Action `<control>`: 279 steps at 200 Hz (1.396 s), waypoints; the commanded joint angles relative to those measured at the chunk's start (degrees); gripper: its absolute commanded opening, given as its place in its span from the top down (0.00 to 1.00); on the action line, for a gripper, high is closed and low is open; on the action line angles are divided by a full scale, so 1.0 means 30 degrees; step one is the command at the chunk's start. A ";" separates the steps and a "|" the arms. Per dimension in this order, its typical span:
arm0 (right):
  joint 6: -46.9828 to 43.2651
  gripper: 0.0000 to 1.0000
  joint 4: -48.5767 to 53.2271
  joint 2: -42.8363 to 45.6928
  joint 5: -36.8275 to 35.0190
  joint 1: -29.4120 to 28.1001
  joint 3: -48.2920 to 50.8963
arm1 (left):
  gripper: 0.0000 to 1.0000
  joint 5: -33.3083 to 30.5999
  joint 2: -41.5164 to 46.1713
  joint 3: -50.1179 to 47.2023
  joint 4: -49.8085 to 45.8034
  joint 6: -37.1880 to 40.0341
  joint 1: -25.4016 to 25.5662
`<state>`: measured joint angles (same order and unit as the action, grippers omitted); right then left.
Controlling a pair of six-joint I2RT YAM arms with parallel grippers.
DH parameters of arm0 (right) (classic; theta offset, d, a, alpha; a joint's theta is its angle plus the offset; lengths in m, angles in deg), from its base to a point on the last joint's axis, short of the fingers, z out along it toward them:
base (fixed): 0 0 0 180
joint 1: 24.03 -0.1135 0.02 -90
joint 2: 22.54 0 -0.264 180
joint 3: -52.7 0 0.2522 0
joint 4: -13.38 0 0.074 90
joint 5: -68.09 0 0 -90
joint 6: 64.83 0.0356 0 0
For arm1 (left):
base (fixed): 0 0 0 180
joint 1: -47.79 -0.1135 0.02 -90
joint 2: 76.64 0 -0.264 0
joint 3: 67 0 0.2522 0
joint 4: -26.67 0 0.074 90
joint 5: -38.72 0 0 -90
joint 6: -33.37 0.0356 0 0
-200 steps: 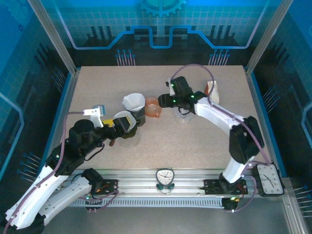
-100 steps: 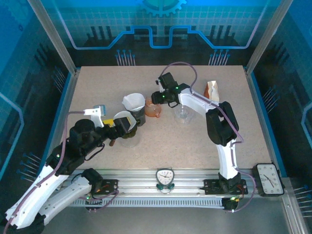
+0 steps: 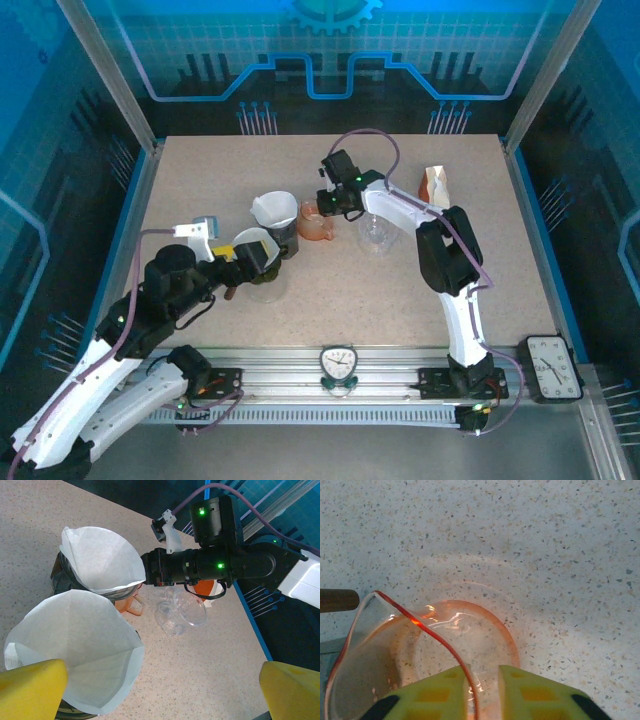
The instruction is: Place the coffee filter in the dripper
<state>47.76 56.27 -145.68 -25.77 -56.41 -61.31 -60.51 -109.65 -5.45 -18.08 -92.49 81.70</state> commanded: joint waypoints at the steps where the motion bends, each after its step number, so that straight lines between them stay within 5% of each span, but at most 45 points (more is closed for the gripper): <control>1: -0.0195 0.82 0.0897 -0.0091 -0.0850 -0.0265 -0.0311 | 0.01 -0.0262 0.0213 -0.0199 0.0235 0.0351 -0.0084; 77: -0.1143 0.93 0.0780 0.2516 -0.2950 -0.1208 0.2073 | 0.01 -0.0173 0.0282 -0.0349 0.0249 0.0233 -0.0096; 193: 0.0121 0.93 -0.0260 0.9950 -0.5494 -0.4109 1.1439 | 0.01 -0.0128 0.0543 -0.0445 0.0048 -0.0124 -0.0100; 279: 0.1079 0.87 -0.0493 1.0435 -0.7707 -0.6148 1.3378 | 0.01 -0.0262 0.0428 -0.0334 -0.0132 -0.0612 -0.0133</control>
<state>49.31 55.83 -114.73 -46.71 -74.20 -21.81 -60.51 -108.60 -6.50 -18.16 -92.93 81.63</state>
